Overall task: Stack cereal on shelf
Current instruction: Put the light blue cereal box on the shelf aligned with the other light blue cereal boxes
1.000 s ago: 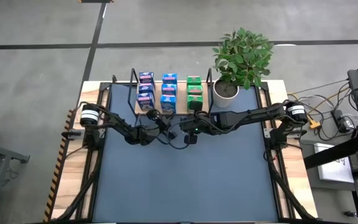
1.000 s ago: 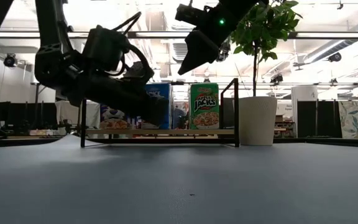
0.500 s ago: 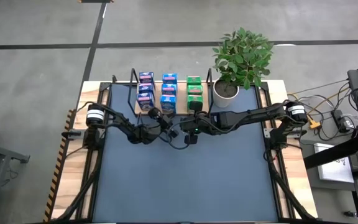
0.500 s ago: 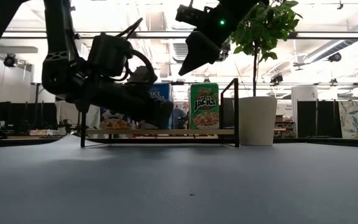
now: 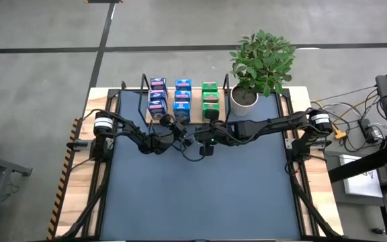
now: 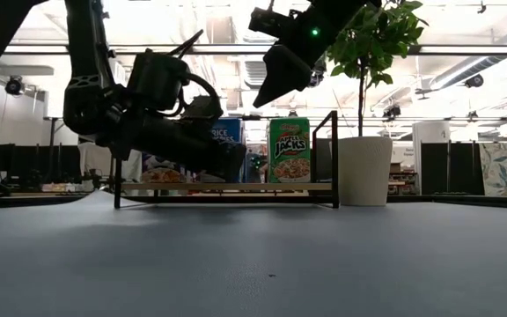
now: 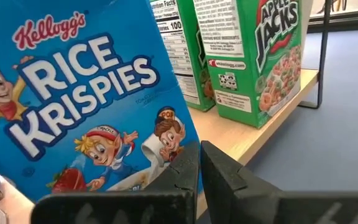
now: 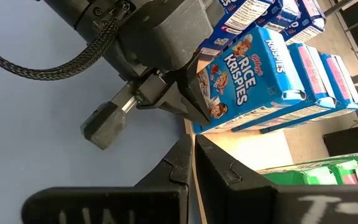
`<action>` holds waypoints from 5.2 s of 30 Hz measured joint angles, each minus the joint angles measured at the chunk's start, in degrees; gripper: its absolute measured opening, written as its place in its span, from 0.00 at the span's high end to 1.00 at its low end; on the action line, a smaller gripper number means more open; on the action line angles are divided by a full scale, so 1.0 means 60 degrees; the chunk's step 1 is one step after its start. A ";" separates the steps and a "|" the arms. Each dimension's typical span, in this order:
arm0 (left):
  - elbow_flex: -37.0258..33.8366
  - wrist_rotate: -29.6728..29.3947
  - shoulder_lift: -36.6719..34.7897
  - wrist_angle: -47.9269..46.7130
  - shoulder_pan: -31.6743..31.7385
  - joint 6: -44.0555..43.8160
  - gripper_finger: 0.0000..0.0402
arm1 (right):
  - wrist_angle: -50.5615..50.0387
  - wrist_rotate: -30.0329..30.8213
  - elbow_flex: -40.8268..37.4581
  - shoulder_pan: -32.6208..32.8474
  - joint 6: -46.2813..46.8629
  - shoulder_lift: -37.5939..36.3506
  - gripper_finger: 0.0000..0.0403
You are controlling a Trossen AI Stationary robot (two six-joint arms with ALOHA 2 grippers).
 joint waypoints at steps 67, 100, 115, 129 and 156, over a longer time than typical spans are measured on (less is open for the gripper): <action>-0.1810 0.0244 -0.2022 -0.0007 0.0226 0.1989 1.00 | 0.0061 -0.0028 -0.0129 0.0000 0.0248 0.0004 0.97; -0.2926 -0.1771 -0.9053 0.0019 -0.3476 0.6261 1.00 | 0.2601 -0.2682 0.1398 -0.1391 -0.1697 0.0120 0.97; -0.3537 -0.1774 -1.1626 -0.1264 -0.3501 0.6277 1.00 | 0.3400 -0.3479 0.1434 -0.2041 -0.1694 0.0874 0.97; -0.3537 -0.1813 -1.1390 -0.1388 -0.3493 0.6262 1.00 | 0.3231 -0.3543 0.1429 -0.2558 -0.1798 0.1676 0.97; -0.3534 -0.1843 -1.1348 -0.1465 -0.3493 0.6225 1.00 | 0.2781 -0.2792 0.1451 -0.2599 -0.2119 0.1813 0.97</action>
